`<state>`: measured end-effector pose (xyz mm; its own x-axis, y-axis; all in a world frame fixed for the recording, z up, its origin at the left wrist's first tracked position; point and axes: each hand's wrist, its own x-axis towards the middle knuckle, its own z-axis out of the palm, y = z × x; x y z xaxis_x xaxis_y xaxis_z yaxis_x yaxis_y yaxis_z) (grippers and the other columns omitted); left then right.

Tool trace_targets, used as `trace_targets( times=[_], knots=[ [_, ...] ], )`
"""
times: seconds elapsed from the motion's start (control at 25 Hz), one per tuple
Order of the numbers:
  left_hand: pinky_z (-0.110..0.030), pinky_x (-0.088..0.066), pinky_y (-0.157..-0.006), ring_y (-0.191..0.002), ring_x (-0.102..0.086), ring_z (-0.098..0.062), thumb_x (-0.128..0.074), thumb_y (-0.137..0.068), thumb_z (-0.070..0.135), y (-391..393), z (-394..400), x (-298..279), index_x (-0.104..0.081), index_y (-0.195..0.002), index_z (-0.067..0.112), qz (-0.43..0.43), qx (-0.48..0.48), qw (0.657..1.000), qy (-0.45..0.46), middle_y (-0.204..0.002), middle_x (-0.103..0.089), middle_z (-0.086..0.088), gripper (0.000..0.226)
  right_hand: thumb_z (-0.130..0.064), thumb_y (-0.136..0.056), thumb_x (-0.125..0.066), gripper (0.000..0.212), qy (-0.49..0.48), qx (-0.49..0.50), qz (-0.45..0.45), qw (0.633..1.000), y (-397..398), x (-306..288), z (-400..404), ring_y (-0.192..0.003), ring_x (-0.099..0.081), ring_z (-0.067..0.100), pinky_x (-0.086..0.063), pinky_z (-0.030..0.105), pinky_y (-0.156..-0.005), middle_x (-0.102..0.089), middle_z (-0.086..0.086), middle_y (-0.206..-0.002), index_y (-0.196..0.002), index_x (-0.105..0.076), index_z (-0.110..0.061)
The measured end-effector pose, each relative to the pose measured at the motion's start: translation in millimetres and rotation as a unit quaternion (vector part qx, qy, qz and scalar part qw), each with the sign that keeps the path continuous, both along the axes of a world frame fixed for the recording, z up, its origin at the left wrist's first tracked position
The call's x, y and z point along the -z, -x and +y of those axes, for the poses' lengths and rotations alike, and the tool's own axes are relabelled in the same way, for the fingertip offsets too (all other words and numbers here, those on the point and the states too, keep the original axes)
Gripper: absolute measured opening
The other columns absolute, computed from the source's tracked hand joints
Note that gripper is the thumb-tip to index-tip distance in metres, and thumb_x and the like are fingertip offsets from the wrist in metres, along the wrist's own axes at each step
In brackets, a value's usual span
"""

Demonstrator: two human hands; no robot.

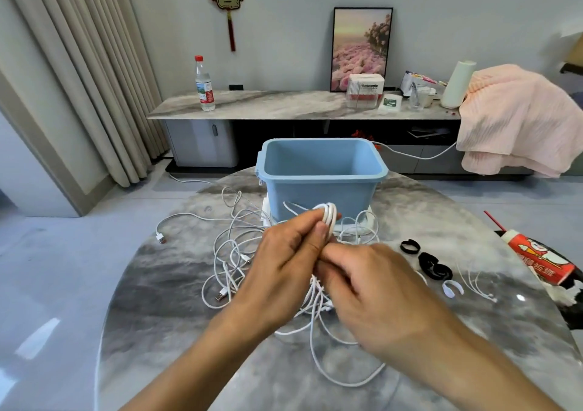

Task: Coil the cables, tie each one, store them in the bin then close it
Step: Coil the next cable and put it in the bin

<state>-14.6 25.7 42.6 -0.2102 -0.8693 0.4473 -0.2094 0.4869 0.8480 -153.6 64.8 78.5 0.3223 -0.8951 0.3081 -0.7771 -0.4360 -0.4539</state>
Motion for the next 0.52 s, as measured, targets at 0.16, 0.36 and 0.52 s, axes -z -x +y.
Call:
trace_targets(
  times=[0.16, 0.36, 0.52],
  knots=[
    [-0.036, -0.047, -0.075, -0.078, -0.057, -0.021, -0.039, -0.104, 0.022, 6.0, 8.0, -4.6, -0.06, -0.1, 0.005, -0.035, 0.112, 0.993, -0.03, -0.081, -0.062, -0.002, 0.027, -0.047, -0.077, -0.071, 0.022, 0.143, 0.009, -0.052, 0.988, 41.6, -17.4, -19.1, -0.056, -0.057, 0.004, -0.045, 0.025, -0.055, -0.064, -0.016, -0.058, -0.076, -0.064, -0.026],
    [-0.019, -0.04, -0.068, -0.065, -0.045, -0.013, -0.037, -0.102, 0.019, 13.9, 11.2, -11.4, -0.062, -0.1, 0.002, 0.075, 0.197, 0.97, -0.123, -0.065, -0.051, 0.002, 0.03, -0.046, -0.072, -0.081, 0.036, 0.065, -0.104, -0.257, 0.959, 66.5, -4.2, -43.9, -0.053, -0.063, 0.017, -0.049, 0.034, -0.051, -0.068, -0.001, -0.063, -0.073, -0.065, -0.013],
    [-0.02, -0.039, -0.062, -0.062, -0.045, -0.016, -0.041, -0.096, 0.024, 19.8, 15.4, -14.6, -0.068, -0.093, 0.009, 0.217, 0.199, 0.933, -0.208, -0.06, -0.051, -0.003, 0.031, -0.037, -0.081, -0.074, 0.019, -0.009, -0.09, -0.389, 0.917, 59.5, 15.0, -55.9, -0.051, -0.044, 0.007, -0.036, 0.019, -0.049, -0.055, -0.004, -0.057, -0.075, -0.068, -0.02]
  ],
)
